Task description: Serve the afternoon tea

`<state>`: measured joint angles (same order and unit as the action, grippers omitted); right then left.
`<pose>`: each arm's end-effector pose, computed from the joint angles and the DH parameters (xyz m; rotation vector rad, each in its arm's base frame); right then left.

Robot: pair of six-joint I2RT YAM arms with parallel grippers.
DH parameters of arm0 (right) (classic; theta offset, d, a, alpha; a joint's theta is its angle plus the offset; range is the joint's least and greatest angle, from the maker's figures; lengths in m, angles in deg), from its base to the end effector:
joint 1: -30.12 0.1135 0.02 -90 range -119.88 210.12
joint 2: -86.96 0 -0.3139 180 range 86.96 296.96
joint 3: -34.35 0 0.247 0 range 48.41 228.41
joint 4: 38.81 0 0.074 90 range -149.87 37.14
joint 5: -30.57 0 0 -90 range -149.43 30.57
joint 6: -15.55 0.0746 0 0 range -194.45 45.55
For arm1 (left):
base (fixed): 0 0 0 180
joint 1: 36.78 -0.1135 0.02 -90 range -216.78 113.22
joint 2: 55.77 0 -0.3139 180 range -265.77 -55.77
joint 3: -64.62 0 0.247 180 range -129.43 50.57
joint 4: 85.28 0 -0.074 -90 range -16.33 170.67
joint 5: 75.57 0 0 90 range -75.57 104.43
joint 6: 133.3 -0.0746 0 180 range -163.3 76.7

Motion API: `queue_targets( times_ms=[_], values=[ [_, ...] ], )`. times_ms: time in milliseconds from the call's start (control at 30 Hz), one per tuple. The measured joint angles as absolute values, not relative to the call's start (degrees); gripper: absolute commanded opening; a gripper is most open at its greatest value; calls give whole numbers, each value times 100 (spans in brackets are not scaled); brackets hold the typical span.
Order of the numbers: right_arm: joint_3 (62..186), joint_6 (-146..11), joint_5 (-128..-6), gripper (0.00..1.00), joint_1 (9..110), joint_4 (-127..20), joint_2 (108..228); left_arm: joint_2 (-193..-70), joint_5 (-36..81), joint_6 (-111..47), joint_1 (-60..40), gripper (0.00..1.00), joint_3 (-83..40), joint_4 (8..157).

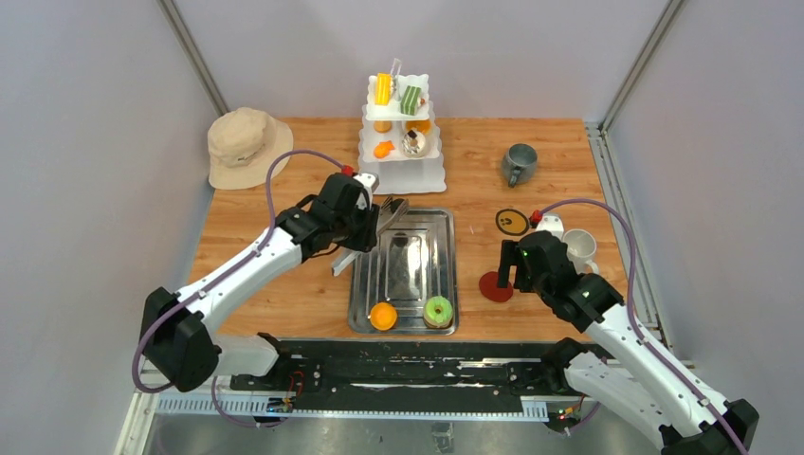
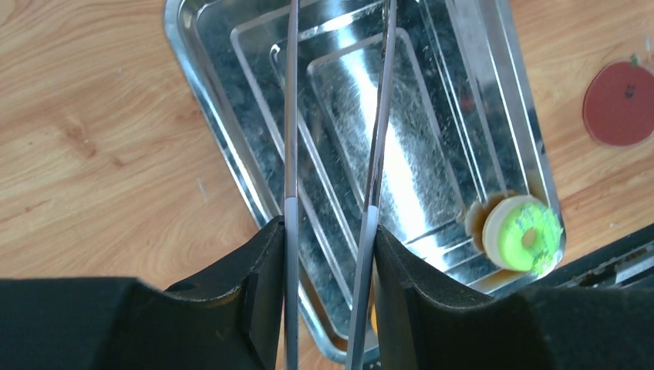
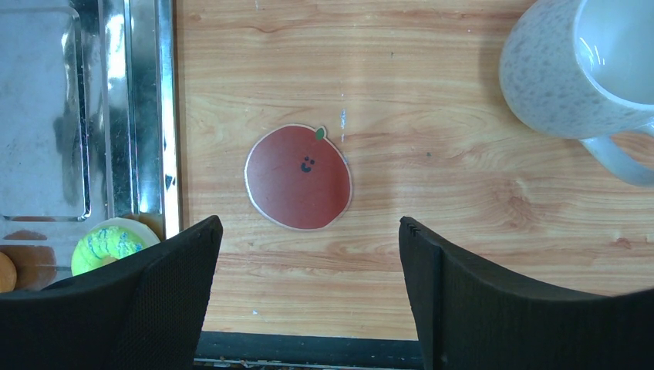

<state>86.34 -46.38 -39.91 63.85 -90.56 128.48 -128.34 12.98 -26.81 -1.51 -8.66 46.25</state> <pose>0.1272 0.0550 0.2713 0.0637 2.2478 0.1904 0.2238 -0.1560 0.3061 0.3864 2.4097 -0.3837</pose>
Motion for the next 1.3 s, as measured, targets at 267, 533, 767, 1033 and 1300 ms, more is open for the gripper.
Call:
queue_targets(
  times_ms=[267, 533, 767, 1033, 1300],
  values=[
    [8634, -4638, -3991, 84, 6385, -9056, 12848, -13619, 1018, -2242, -151, 13, -1006, 5432],
    [8634, -4638, -3984, 84, 6385, -9086, 12848, -14008, 773, -1816, -151, 12, -1032, 6330],
    [8634, -4636, -3982, 84, 6385, -9093, 12854, -14804, 732, -1601, -151, 11, -1353, 6887],
    [8634, -4636, -3980, 84, 6385, -9095, 12907, -15689, 598, -1446, -151, 12, -1945, 7381],
    [8634, -4631, -3949, 84, 6385, -9132, 12926, -16710, 380, -1374, -151, 13, -2608, 7821]
  ],
)
